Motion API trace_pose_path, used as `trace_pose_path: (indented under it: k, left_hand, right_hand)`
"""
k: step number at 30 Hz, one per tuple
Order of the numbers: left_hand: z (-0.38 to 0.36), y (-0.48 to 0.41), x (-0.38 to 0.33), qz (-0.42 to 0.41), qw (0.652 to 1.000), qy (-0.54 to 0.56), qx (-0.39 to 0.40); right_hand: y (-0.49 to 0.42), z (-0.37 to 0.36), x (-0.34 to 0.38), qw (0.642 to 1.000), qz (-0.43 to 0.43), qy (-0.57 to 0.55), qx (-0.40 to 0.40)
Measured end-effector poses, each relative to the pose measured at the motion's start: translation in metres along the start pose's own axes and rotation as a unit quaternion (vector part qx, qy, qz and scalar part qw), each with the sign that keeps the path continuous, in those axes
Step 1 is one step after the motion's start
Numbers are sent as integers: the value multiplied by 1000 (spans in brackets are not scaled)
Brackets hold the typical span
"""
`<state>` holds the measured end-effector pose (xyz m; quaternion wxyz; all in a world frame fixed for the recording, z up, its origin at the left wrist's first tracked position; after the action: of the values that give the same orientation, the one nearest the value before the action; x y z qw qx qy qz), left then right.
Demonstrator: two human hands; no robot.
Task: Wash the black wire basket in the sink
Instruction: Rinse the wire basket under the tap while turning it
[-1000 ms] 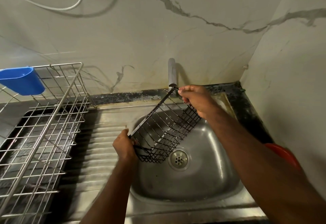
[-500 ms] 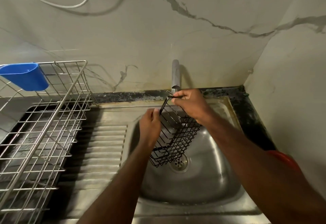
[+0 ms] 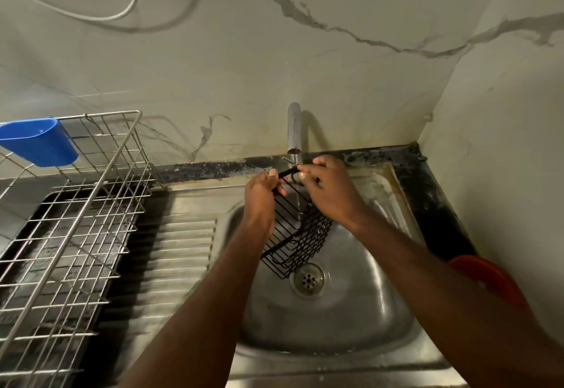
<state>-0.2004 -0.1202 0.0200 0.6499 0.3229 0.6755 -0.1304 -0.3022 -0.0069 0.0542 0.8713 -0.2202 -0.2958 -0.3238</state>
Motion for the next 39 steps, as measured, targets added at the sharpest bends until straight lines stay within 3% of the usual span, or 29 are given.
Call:
trace_pose_path:
  k: [2,7,13,19,24,27,32,35,37,39]
  left_hand:
    - [1,-2,4,3,1000,24,-2]
    - [11,-5,10,26,995,100,-16]
    - [25,-4,8,-4,997,73,-31]
    - [36,-3,9,8,994,99,-52]
    - [38,-1,9,2,994,94,-56]
    - [35,-1,8,-4,994,92,-55]
    - [37,1,9,10,990,116,-73]
    - [43,2,10,14,989,119,-85]
    - [50,1,10,20,987,132,-94]
    - [56,0,11,33,983,147,-104]
  right_hand:
    - [11,-16,10,998,9,28,53]
    - [16,-28,33,969,138,145,143]
    - [-5,-20,0,967,40,195,157]
    - [20,-48,44,950,163,196,180]
    - [2,-33,17,965,85,175,176]
    - [4,-40,25,966,81,168,179]
    - [-6,-31,22,983,81,36,159]
    - [-22,0,1,995,0,-97,-3]
    - [-26,7,-13,973,-85,-208,-59]
    - [-30,0,-16,940,-141,-309,-30]
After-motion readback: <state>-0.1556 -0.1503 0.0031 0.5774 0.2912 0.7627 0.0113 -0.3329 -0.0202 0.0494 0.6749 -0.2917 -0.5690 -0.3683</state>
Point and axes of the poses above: each hand's wrist, its own y-axis away from the middle knuckle, its own z-axis out of the back of the hand, x = y × z, the point moved 8 cm from there along -y, towards the middle knuckle, and after that the axes turned 2 degrees about y, right-handed, at the moved point
